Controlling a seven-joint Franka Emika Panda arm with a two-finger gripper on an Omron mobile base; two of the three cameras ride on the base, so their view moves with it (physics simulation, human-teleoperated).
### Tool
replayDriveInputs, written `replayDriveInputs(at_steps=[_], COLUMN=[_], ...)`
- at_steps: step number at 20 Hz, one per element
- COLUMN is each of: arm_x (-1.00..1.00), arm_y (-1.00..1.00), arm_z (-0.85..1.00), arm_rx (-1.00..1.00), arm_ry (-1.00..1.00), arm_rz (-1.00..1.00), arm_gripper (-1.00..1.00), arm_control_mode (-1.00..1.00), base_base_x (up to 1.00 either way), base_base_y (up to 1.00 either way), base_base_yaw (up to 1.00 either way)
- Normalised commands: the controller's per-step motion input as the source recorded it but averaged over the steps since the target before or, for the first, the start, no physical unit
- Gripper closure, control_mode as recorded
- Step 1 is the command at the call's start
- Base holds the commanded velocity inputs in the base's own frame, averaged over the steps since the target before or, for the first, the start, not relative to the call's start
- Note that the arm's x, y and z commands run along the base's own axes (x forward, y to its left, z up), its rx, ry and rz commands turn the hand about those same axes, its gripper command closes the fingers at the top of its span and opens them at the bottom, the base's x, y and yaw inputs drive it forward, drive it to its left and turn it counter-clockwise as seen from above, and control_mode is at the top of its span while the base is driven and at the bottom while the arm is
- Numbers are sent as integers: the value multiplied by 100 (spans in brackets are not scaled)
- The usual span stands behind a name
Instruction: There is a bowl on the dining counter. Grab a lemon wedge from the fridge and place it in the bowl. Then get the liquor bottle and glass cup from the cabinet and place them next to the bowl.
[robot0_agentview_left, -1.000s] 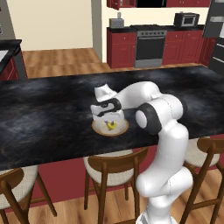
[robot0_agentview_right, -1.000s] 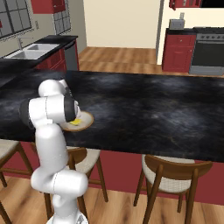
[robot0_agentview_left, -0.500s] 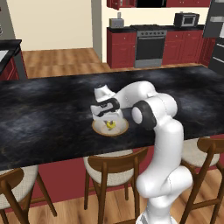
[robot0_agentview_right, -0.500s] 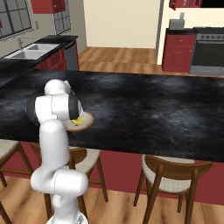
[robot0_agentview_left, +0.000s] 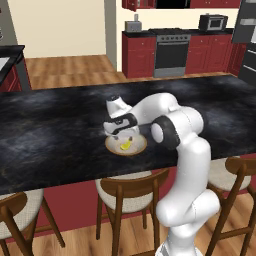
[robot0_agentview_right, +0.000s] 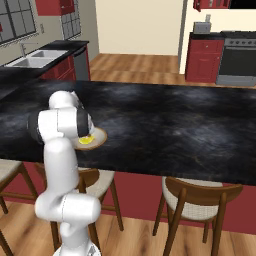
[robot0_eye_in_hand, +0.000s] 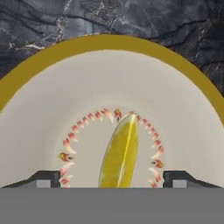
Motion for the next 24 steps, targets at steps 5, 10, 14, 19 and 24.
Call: replayDriveInputs(at_steps=[5, 10, 14, 19, 24], arm_x=[-90, -100, -94, -84, -92], arm_y=[0, -3, -23, -41, -45], arm_z=[88, 100, 100, 100, 100], arm_rx=[9, 14, 14, 14, 2], arm_ry=[-36, -27, -12, -2, 0], arm_rz=[0, 5, 11, 17, 23], arm_gripper=[-100, -100, -100, -100, -100], arm_control_mode=[-100, -100, -100, -100, -100], base_base_x=[0, 0, 0, 0, 0], base_base_y=[0, 0, 0, 0, 0], base_base_yaw=[0, 0, 0, 0, 0])
